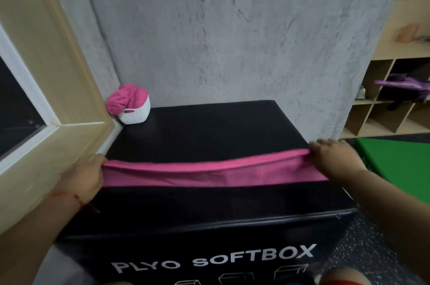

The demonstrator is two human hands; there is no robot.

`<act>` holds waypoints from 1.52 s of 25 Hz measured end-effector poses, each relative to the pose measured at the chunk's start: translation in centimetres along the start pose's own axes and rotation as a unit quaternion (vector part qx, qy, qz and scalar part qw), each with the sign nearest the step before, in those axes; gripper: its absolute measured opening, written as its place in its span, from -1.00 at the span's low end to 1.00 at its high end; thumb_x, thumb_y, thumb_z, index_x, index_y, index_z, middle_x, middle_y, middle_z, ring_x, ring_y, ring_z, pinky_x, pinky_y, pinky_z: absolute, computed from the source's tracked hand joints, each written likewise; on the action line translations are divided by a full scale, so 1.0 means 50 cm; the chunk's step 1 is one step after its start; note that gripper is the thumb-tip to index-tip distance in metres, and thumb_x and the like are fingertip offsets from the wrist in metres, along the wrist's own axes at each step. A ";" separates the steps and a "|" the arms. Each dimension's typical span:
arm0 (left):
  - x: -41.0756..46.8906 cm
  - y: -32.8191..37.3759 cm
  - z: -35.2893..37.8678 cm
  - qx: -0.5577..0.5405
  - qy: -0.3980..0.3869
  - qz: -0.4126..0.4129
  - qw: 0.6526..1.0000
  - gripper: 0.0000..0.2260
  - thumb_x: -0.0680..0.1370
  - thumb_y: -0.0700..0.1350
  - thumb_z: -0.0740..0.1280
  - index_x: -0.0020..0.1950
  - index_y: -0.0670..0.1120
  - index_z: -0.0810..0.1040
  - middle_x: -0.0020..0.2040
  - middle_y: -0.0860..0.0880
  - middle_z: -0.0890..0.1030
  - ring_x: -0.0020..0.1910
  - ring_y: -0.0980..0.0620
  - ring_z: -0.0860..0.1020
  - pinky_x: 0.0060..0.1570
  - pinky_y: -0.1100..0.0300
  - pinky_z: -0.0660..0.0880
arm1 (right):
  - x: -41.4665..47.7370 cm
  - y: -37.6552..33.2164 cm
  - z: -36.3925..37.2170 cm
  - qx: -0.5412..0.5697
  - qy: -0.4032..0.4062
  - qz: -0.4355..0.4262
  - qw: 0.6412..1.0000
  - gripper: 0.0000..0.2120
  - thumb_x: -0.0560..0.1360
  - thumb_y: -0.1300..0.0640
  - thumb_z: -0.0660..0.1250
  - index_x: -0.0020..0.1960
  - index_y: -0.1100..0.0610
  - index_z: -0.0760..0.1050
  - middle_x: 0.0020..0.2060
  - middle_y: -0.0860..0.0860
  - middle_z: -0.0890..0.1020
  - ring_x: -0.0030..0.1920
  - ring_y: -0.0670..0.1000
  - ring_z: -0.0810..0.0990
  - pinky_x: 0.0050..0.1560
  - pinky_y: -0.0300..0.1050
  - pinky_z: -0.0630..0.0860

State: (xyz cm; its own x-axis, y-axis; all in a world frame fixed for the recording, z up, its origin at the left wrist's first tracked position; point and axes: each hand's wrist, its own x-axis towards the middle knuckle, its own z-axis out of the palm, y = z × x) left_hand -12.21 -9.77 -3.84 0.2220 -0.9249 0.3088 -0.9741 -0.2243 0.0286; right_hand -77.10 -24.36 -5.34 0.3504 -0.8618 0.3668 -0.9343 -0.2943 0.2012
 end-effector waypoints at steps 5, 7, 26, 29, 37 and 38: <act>0.066 0.058 -0.161 0.056 0.117 0.056 0.990 -0.78 0.51 -0.04 0.14 -0.10 -0.07 0.54 -0.14 -0.17 0.65 -0.11 -0.26 0.62 -0.05 -0.11 0.51 | 0.071 -0.015 -0.147 0.019 0.117 0.012 0.993 -0.83 0.46 0.12 0.18 -0.30 0.10 0.41 -0.38 0.12 0.59 -0.37 0.22 0.60 -0.25 0.02 0.36; 0.048 0.005 -0.192 0.054 0.100 0.046 0.992 -0.62 0.52 0.03 0.07 -0.09 -0.10 0.63 -0.11 -0.23 0.69 -0.11 -0.28 0.65 -0.04 -0.12 0.58 | 0.050 0.035 -0.185 -0.001 0.109 0.033 0.994 -0.82 0.48 0.12 0.27 -0.29 0.08 0.41 -0.38 0.14 0.62 -0.38 0.23 0.64 -0.34 -0.04 0.36; -0.025 -0.043 -0.121 0.007 0.040 0.043 0.998 -0.81 0.48 0.02 0.12 -0.29 0.10 0.44 -0.25 -0.15 0.66 -0.26 -0.20 0.59 -0.18 0.01 0.51 | -0.023 0.069 -0.136 -0.002 0.124 -0.034 0.992 -0.82 0.47 -0.01 0.22 -0.26 0.04 0.41 -0.35 0.01 0.57 -0.32 0.17 0.63 -0.39 -0.10 0.26; -0.030 -0.061 -0.079 0.015 0.000 0.051 0.999 -0.74 0.45 0.05 0.10 -0.38 0.02 0.42 -0.35 -0.10 0.61 -0.33 -0.20 0.57 -0.28 0.07 0.42 | -0.042 0.055 -0.087 0.030 0.091 -0.043 0.995 -0.81 0.49 -0.02 0.23 -0.28 -0.04 0.32 -0.40 -0.08 0.47 -0.36 0.15 0.61 -0.42 -0.12 0.29; 0.046 -0.043 0.092 0.095 -0.147 -0.005 0.984 -0.72 0.66 0.03 0.07 -0.12 0.08 0.53 0.03 0.08 0.66 0.02 0.03 0.60 0.10 0.16 0.49 | 0.027 0.034 0.094 -0.018 -0.072 0.010 0.997 -0.66 0.53 -0.15 -0.02 -0.18 -0.09 0.47 -0.18 -0.05 0.71 -0.14 0.11 0.71 -0.17 -0.03 0.53; 0.065 -0.040 0.119 0.106 -0.162 -0.007 0.981 -0.72 0.68 0.02 0.08 -0.04 0.08 0.57 0.07 0.09 0.65 0.06 0.05 0.61 0.17 0.16 0.49 | 0.044 0.026 0.117 -0.034 -0.089 0.007 0.995 -0.68 0.55 -0.15 0.01 -0.15 -0.09 0.49 -0.14 -0.06 0.72 -0.09 0.10 0.71 -0.11 -0.03 0.55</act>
State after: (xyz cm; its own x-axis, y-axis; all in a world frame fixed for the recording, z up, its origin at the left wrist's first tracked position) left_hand -9.28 -14.17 -8.56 0.2708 -0.9626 -0.0092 -0.9477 -0.2649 -0.1778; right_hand -77.92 -29.05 -9.58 0.3152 -0.9269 0.2039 -0.9299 -0.2587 0.2614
